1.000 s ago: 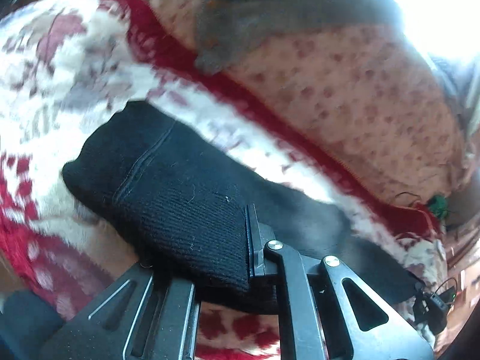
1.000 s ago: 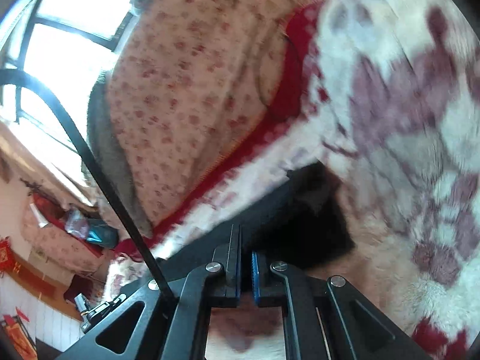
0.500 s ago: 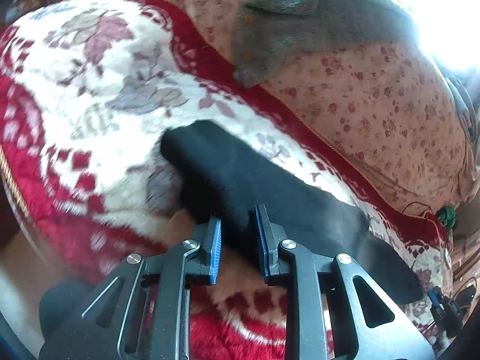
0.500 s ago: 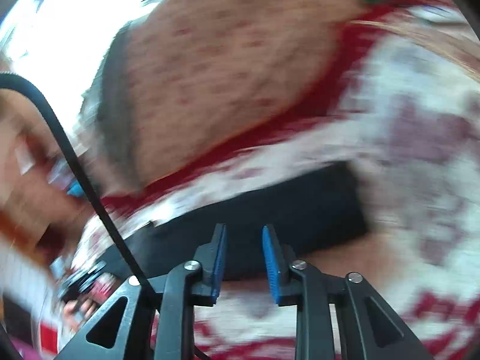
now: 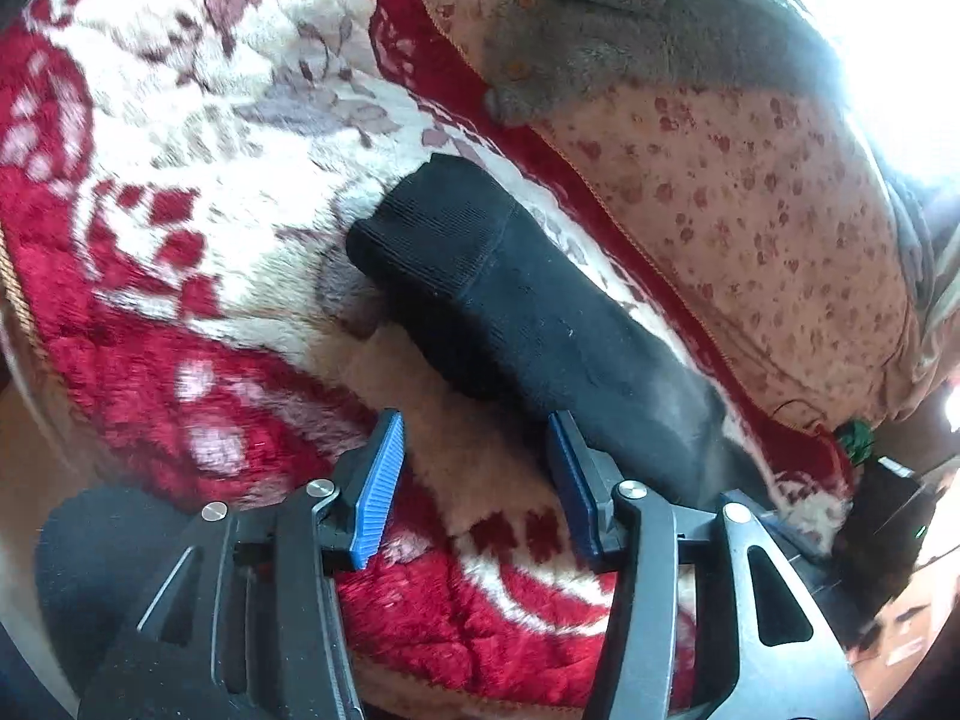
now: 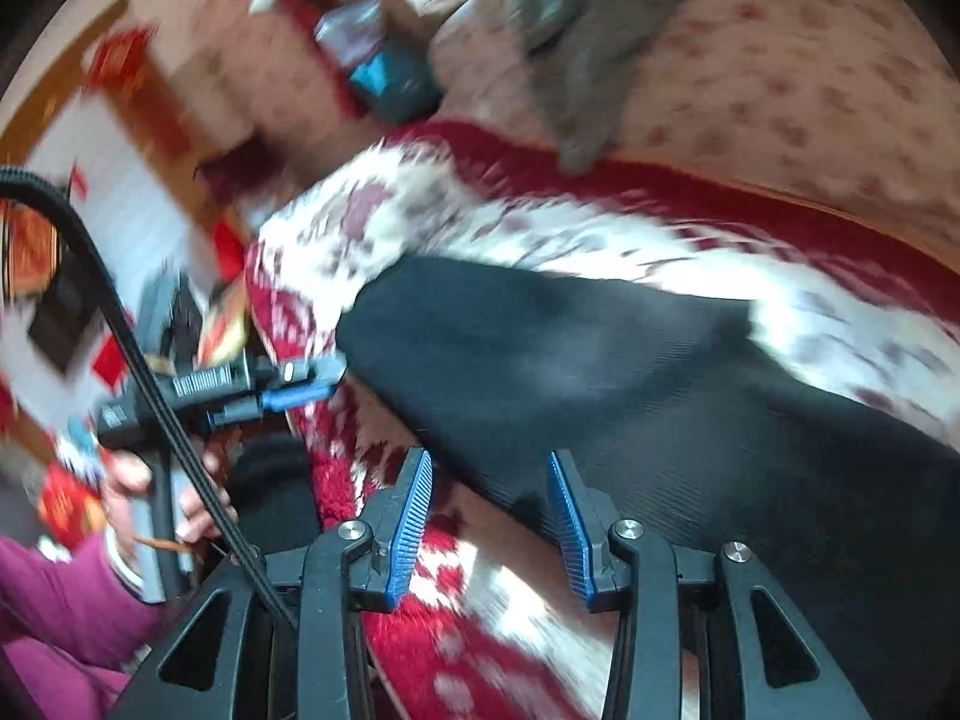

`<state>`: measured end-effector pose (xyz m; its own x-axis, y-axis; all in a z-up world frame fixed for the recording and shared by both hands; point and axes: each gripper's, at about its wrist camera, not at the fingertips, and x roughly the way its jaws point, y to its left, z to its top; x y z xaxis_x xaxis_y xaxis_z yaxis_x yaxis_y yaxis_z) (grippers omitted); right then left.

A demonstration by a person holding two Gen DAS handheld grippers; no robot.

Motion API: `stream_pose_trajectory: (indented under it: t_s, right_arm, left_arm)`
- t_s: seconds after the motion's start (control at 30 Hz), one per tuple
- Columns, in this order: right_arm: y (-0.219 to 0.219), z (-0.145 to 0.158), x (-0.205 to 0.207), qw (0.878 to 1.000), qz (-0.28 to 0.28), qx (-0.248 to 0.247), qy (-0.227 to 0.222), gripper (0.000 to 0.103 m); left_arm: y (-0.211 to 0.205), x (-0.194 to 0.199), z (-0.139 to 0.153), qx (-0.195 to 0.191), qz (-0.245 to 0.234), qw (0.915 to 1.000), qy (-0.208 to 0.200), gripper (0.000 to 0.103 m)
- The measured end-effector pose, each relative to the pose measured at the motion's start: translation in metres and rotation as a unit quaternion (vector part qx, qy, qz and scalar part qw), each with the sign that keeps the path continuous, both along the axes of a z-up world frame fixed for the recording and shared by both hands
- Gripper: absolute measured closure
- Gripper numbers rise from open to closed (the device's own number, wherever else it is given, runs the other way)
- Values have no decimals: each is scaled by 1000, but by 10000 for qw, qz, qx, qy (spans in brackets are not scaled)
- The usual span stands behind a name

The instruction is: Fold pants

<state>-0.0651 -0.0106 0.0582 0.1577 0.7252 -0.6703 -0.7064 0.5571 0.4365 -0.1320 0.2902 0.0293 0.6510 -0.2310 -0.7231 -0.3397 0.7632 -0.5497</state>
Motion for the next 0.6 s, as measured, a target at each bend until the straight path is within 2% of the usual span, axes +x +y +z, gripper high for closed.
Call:
stream_pose_trajectory:
  t_s: [0.07,0.2,0.27,0.37,0.5,0.6]
  right_arm:
    - [24,-7,-10,9985,283,-350,-311,65]
    - [53,-15,-22,9906,650,-783,-910,64]
    - [62,-21,-19,9884,687,-898,-1015,62]
    - [72,-28,-17,9859,721,-997,-1131,61]
    - [81,-25,-15,9846,771,-1013,-1199,61]
    - [76,-16,-16,9873,712,-773,-1189,61]
  left_arm:
    - [-1,7,-2,-177,-105,9998,-73,52]
    - [-6,22,-7,-273,-303,9991,-134,47]
    - [-6,33,-12,-198,-293,9994,-45,47]
    - [-5,50,-18,-279,-242,9993,28,46]
    - [-1,68,-10,-392,-175,9991,8,46]
    - [6,74,8,-520,-125,9984,-161,49]
